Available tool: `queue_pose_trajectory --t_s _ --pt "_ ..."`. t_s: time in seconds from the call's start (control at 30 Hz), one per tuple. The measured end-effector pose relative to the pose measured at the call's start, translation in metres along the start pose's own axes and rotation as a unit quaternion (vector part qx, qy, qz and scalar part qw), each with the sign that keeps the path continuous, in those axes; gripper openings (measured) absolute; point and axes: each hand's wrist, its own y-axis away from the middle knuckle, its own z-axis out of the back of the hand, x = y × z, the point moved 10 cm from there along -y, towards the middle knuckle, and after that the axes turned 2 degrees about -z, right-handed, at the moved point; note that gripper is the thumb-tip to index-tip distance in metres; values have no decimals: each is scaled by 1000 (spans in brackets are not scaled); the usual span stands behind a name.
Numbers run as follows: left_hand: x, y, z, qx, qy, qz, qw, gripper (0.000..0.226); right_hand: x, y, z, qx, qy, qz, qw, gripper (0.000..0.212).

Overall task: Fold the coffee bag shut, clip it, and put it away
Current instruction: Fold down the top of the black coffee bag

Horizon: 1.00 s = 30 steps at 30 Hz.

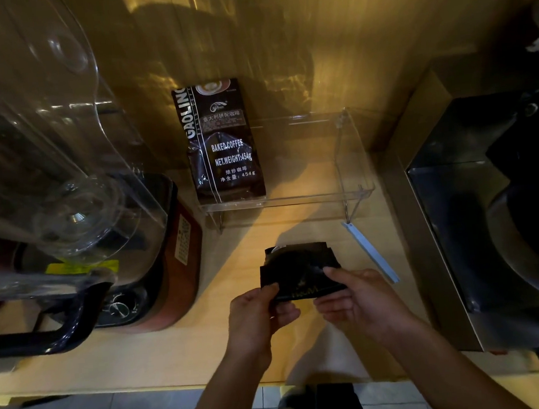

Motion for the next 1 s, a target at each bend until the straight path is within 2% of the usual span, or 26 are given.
queue_pose_trajectory --t_s 0.13,0.2,0.27,0.43,0.53,0.6,0.67,0.73,0.8,0.87,0.9,0.93,1.0 --pt "-3 1 5 -37 18 -1 999 5 7 3 -2 -32 16 28 999 18" --pt "-5 0 11 -55 23 -8 998 24 10 6 -1 -45 15 38 998 19" --pt "-7 1 13 -59 14 -28 998 31 12 9 2 -67 20 53 996 21" --pt "-14 9 1 -24 -45 -93 994 25 11 15 10 -113 -22 69 991 23" --pt "-15 11 -8 26 -74 -112 991 32 9 14 11 -122 -67 76 987 26" --pt "-20 13 -12 61 -138 -146 978 31 12 13 12 -120 -76 83 986 27" --pt "-31 15 -12 55 -215 -212 952 38 13 12 13 -116 -74 86 987 25" --pt "-48 20 -9 4 -281 -300 911 33 15 12 13 -114 -60 87 988 24" --pt "-67 30 -13 -47 -363 -402 839 22 16 12 14 -115 -44 83 989 20" --pt "-74 36 -23 -55 -421 -461 779 12 24 15 19 -148 50 102 983 17" --pt "-75 37 -26 -55 -439 -470 764 11 35 19 23 -182 159 137 961 17" --pt "-75 37 -27 -52 -447 -474 757 11 50 26 25 -225 294 188 909 17" --pt "-75 35 -29 -42 -451 -470 757 12 79 44 14 -297 492 304 760 12"
